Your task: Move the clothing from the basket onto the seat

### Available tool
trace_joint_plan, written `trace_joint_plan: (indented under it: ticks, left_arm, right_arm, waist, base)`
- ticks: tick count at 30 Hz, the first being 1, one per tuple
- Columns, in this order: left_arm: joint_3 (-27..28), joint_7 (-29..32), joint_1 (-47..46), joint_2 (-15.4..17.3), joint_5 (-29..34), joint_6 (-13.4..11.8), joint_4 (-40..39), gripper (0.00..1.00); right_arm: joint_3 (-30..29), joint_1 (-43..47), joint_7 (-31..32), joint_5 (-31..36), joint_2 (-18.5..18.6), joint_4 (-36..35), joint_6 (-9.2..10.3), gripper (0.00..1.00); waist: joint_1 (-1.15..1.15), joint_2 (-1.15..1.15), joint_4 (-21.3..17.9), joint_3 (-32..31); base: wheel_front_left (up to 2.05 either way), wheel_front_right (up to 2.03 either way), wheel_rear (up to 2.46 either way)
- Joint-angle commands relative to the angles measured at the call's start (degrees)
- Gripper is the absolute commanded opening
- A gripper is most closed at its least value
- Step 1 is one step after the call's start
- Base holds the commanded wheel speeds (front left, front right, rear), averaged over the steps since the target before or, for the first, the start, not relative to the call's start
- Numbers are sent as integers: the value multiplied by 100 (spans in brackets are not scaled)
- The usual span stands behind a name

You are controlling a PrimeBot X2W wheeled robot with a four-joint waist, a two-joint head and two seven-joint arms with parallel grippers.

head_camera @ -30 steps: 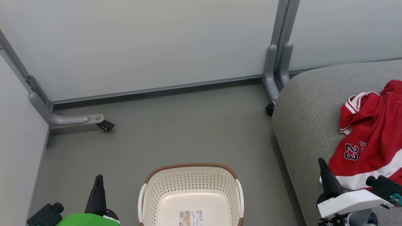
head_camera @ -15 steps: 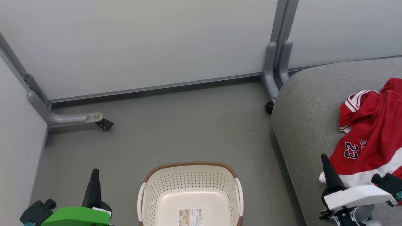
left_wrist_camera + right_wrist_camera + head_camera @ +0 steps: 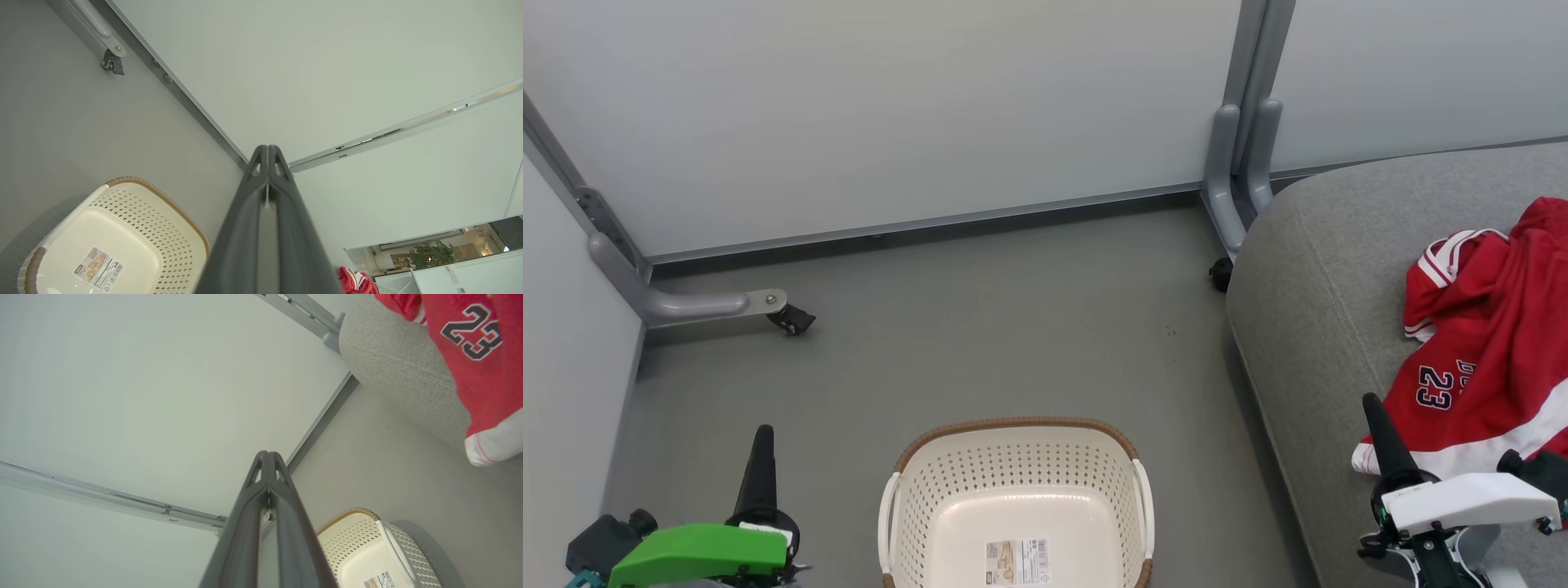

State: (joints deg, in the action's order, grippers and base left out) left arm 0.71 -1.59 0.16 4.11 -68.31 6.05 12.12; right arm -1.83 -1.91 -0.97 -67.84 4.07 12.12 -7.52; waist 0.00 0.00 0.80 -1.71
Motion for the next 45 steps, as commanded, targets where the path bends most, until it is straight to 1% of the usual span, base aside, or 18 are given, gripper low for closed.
trace_joint_plan:
  ticks: [1, 21, 45]
  left_arm:
    - [41, 28, -176, 38, -157, 31, -21, 0]
    - [205, 309, -397, 27, -1190, 88, 63, 0]
    - [381, 604, -605, 2, -2210, 143, 163, 0]
  right_arm:
    - [-40, -140, 38, -146, 11, -17, 3, 0]
    - [-189, -275, 312, -1174, -14, 72, 3, 0]
    - [-346, -404, 604, -2193, -42, 164, 4, 0]
  waist:
    - [0, 0, -2, 4]
    - [0, 0, -31, 73]
    - [0, 0, -66, 155]
  base:
    - [0, 0, 0]
    - [0, 0, 0]
    - [0, 0, 0]
